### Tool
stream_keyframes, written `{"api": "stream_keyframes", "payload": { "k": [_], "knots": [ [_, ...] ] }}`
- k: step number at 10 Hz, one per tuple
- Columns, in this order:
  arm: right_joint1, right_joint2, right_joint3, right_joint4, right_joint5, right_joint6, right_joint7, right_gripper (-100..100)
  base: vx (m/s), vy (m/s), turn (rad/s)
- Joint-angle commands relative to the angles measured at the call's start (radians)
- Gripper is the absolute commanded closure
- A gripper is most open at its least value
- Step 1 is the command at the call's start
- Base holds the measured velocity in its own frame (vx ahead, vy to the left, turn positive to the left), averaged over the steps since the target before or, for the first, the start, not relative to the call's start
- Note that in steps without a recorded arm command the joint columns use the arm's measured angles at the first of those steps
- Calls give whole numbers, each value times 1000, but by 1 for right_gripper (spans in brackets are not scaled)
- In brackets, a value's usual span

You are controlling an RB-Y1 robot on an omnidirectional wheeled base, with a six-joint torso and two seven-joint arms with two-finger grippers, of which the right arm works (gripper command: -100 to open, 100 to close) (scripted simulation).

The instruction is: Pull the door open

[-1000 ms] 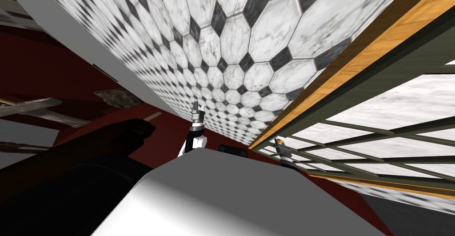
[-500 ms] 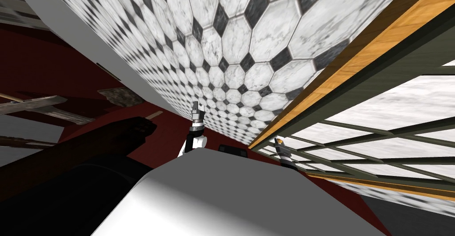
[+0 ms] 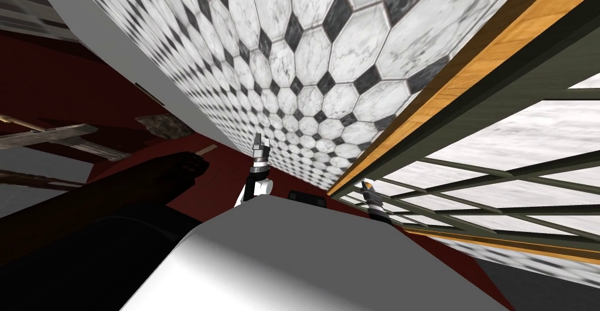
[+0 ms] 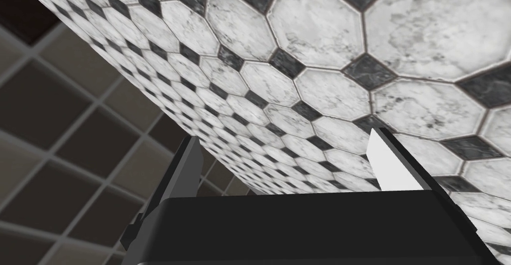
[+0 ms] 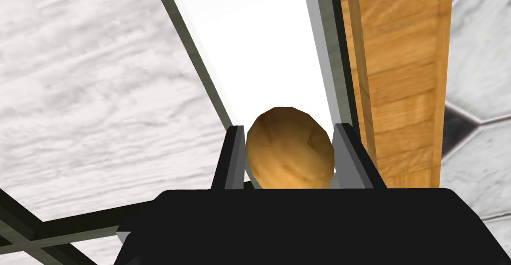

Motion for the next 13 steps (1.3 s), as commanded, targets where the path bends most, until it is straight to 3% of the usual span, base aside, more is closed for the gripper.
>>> {"api": "stream_keyframes", "payload": {
  "k": [1, 13],
  "knots": [
    [-4, 1, 4, 2, -9, -1, -49, 100, -23, -12, 21],
    [-22, 6, 42, 0, -75, 16, -344, 100, -37, -15, 31]
  ]
}}
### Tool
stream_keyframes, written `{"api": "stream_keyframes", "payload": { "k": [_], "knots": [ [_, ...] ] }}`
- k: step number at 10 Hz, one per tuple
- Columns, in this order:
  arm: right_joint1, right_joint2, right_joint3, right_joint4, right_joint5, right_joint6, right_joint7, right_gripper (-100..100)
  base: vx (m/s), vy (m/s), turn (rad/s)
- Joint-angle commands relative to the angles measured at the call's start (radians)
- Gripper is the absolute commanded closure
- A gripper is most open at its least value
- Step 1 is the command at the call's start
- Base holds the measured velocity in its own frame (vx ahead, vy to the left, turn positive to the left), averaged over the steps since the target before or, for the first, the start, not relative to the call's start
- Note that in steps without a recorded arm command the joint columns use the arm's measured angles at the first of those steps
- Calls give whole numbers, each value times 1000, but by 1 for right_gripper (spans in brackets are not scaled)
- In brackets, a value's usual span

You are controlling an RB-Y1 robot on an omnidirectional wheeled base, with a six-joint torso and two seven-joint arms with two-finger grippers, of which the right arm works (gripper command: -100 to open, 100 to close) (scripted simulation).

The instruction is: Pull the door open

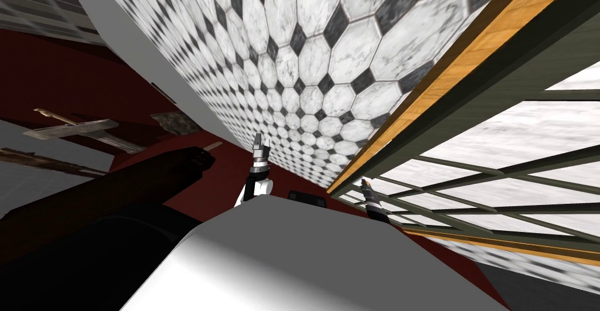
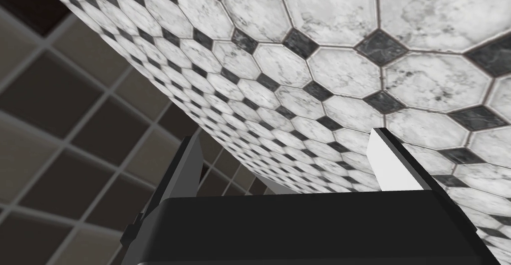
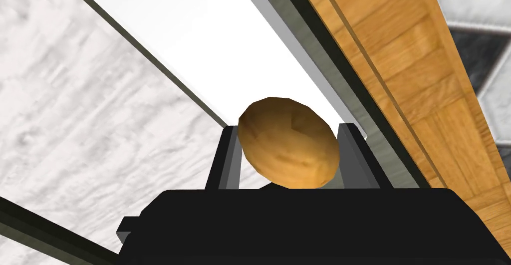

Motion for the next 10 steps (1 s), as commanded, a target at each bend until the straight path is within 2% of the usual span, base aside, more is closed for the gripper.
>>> {"api": "stream_keyframes", "payload": {
  "k": [1, 4, 5, 9, 10],
  "knots": [
    [-2, 3, 4, 4, -6, 0, -39, 100, -40, -18, 30],
    [-8, 5, 16, 4, -26, 5, -118, 100, -37, -15, 28],
    [-8, 5, 16, 4, -26, 5, -121, 100, -31, -16, 26],
    [-17, 7, 34, 3, -57, 13, -236, 100, -42, -19, 38],
    [-17, 7, 34, 3, -57, 13, -244, 100, -33, -11, 23]
  ]
}}
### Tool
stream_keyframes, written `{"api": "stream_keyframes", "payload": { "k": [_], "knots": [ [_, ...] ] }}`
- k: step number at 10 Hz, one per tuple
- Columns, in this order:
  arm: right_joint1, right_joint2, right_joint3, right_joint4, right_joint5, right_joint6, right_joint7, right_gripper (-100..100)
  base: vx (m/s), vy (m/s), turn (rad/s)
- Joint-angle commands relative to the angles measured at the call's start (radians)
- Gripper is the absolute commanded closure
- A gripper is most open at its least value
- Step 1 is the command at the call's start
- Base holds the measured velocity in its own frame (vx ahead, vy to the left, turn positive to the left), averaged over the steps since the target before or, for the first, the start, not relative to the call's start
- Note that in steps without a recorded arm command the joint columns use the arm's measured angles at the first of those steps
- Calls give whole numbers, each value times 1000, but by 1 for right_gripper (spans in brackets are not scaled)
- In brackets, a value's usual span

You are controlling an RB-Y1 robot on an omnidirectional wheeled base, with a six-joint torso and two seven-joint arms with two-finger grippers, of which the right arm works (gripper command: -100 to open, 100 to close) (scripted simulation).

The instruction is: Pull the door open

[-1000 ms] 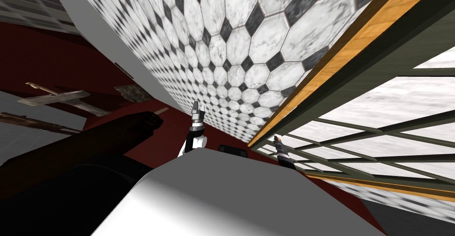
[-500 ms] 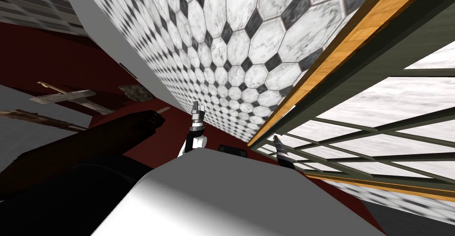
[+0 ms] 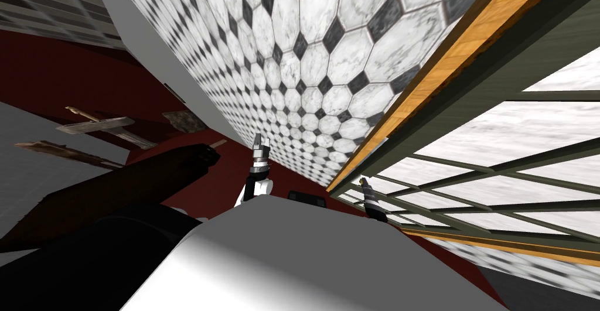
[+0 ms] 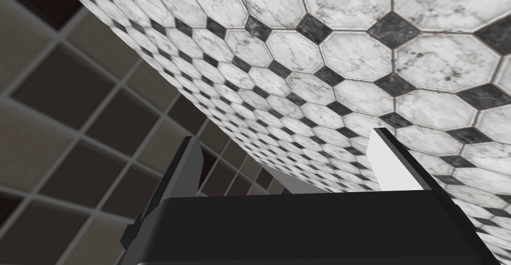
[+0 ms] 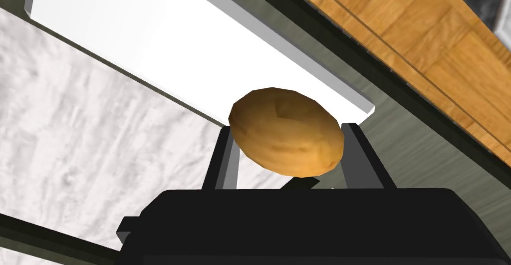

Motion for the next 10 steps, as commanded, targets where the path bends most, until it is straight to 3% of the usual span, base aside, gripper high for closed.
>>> {"api": "stream_keyframes", "payload": {
  "k": [1, 2, 10],
  "knots": [
    [5, 7, 10, -13, -12, 11, -50, 100, -43, -16, 43],
    [5, 7, 10, -13, -12, 11, -53, 100, -34, -14, 19],
    [-11, 12, 43, -15, -69, 25, -258, 100, -41, -19, 37]
  ]
}}
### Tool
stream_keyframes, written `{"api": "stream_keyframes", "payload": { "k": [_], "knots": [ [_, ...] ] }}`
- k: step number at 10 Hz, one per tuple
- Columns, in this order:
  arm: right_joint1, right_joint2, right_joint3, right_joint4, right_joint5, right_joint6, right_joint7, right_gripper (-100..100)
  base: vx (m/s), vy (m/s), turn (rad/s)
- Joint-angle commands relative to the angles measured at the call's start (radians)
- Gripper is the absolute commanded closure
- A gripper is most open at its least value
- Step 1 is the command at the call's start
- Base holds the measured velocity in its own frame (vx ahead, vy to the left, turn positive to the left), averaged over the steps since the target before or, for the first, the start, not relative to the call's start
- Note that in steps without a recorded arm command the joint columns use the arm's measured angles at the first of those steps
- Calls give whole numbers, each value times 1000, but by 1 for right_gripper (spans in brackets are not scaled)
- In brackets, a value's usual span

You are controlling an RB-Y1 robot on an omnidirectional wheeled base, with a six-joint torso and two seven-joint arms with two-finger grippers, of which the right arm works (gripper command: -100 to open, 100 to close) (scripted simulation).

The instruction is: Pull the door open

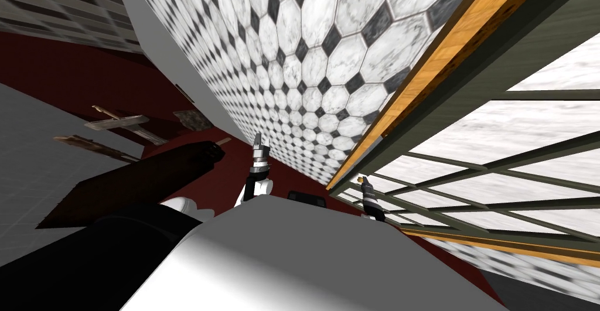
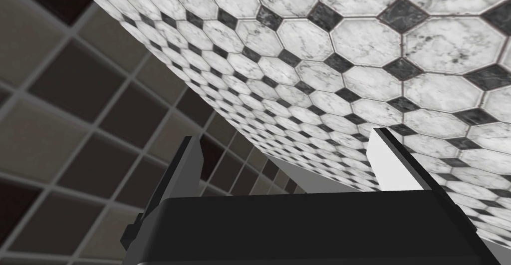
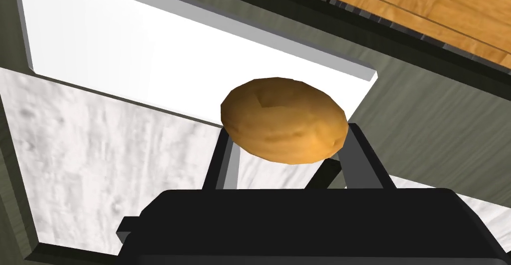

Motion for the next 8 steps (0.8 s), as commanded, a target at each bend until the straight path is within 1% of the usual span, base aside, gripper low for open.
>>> {"api": "stream_keyframes", "payload": {
  "k": [1, 2, 3, 4, 5, 6, 7, 8],
  "knots": [
    [1, 7, 9, -1, -3, 2, -29, 100, -36, -16, 24],
    [-3, 8, 16, -1, -15, 5, -68, 100, -39, -16, 25],
    [-3, 8, 16, -1, -15, 5, -70, 100, -31, -11, 24],
    [-6, 9, 22, -1, -27, 8, -109, 100, -42, -14, 48],
    [-9, 10, 29, -2, -39, 11, -135, 100, -62, -37, 63],
    [-9, 10, 29, -2, -39, 11, -154, 100, -47, -22, 33],
    [-13, 11, 36, -2, -51, 14, -188, 100, -40, -13, 36],
    [-13, 11, 36, -2, -51, 14, -195, 100, -32, -14, 21]
  ]
}}
